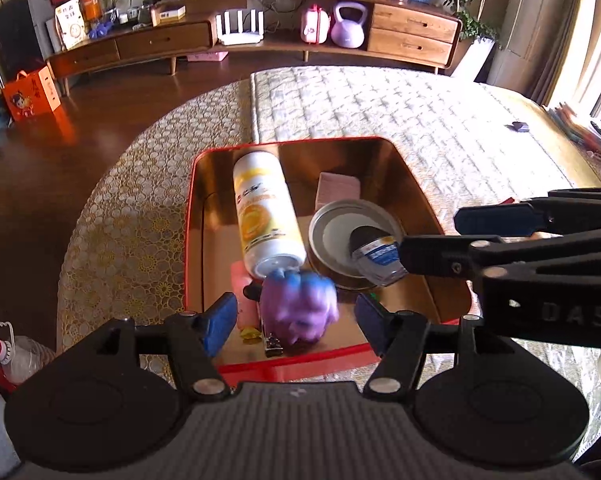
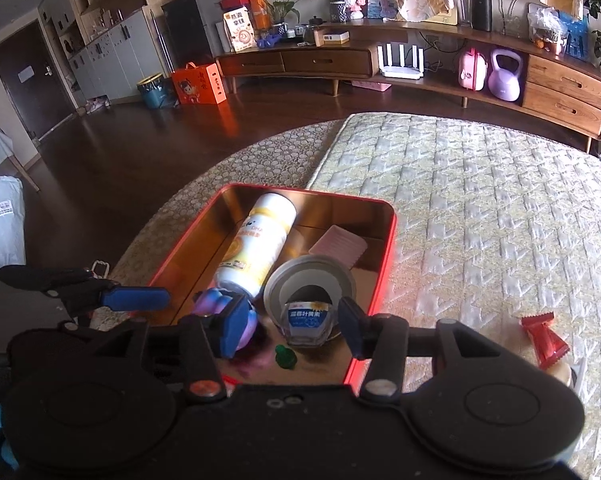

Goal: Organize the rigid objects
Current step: 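Open left tool dropping plush toy in box while right tool releases jar, then withdraw both tools from the box toward the red packet and purple block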

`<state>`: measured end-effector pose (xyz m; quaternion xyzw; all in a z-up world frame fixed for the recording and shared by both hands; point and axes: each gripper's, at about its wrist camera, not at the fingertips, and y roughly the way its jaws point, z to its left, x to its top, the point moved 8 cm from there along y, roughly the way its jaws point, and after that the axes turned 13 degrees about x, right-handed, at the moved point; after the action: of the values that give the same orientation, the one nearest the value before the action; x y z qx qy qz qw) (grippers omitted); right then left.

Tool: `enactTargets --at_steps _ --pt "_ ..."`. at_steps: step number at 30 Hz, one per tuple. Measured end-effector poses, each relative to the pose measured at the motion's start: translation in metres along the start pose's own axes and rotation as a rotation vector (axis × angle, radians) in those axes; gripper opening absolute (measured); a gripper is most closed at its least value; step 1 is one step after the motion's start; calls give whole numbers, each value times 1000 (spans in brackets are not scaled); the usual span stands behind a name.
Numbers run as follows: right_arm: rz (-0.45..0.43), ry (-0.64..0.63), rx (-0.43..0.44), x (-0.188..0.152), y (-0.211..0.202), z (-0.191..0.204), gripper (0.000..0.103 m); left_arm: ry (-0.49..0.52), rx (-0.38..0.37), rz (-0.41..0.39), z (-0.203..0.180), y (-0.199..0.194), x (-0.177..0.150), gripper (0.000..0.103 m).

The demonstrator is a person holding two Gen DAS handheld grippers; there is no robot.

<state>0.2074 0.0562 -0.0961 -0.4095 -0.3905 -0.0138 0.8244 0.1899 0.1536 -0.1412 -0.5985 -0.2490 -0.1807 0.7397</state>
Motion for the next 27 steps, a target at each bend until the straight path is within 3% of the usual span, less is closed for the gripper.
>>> enactTargets --at_steps 4,16,27 --pt "-20 7 18 -2 -19 2 54 -8 -5 -20 -4 -13 1 72" --pt "-90 1 -12 -12 -79 -12 69 22 -7 -79 -32 -47 4 72" --pt "-159 35 -120 -27 -139 -70 97 35 -39 -112 -69 -60 11 81"
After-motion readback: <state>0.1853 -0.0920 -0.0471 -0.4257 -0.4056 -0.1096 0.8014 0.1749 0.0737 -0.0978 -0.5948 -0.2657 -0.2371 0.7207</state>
